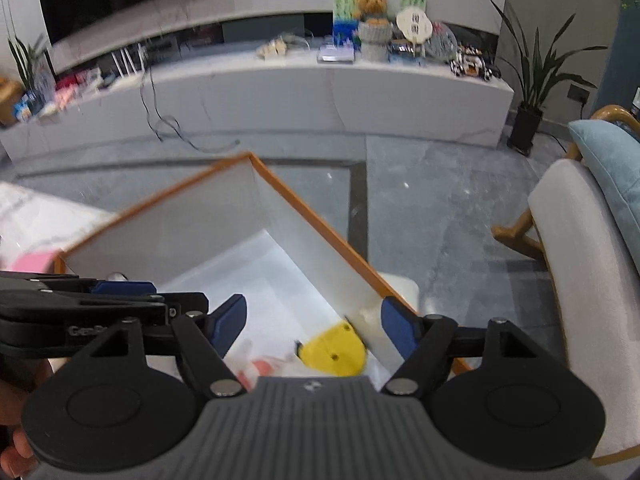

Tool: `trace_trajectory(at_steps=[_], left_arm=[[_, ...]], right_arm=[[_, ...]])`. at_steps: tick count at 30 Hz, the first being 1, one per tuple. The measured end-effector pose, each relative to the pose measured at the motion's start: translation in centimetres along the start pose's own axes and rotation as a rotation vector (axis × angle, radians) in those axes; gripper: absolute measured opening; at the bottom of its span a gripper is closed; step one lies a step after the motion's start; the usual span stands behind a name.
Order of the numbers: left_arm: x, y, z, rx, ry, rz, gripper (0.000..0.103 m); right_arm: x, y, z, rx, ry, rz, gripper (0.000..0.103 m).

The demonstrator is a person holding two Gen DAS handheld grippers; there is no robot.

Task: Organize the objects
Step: 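Lower both items into the box and open both grippers, then withdraw both grippers from the box back toward the table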

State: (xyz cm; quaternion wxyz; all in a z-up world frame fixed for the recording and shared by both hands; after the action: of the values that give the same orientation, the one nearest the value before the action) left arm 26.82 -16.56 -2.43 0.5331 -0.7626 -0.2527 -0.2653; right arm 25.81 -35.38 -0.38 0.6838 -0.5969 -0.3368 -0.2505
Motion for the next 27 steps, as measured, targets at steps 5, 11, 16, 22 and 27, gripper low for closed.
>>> trace_trajectory(at_steps=[5, 11, 16, 22, 27], left_arm=[[1.1, -2.4, 0.9, -0.009, 0.025, -0.054, 0.07], [0.9, -4.6, 2.7, -0.005, 0.035, -0.08, 0.072], [0.2, -6.2, 5.9, 0.031, 0.02, -0.098, 0.072], [-1.4, -8.5, 9.4, 0.099, 0.083, -0.107, 0.076], [-3.3, -10.3, 12.5, 0.14, 0.072, -0.106, 0.078]], right_arm=[[0.5, -0.3, 0.9, 0.022, -0.012, -0.033, 0.076], [0.2, -0.1, 2.1, 0.02, -0.052, -0.024, 0.076], [0.4, -0.6, 3.5, 0.04, -0.083, -0.043, 0.076], [0.0, -1.6, 6.0, 0.063, -0.138, -0.102, 0.076], [-0.9, -2.3, 8.6, 0.09, -0.208, -0.131, 0.076]])
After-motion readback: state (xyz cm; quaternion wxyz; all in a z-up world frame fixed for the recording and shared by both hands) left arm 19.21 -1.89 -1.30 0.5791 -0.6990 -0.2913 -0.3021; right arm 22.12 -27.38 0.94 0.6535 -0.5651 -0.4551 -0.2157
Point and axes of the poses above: each gripper's, at about its wrist camera, not at the fingertips, and y roughly the way its jaws point, z to its left, x to its top, the point moved 4 cm from there along y, roughly the way its jaws point, and after that the axes turned 7 degrees about -z, right-handed, at the moved point
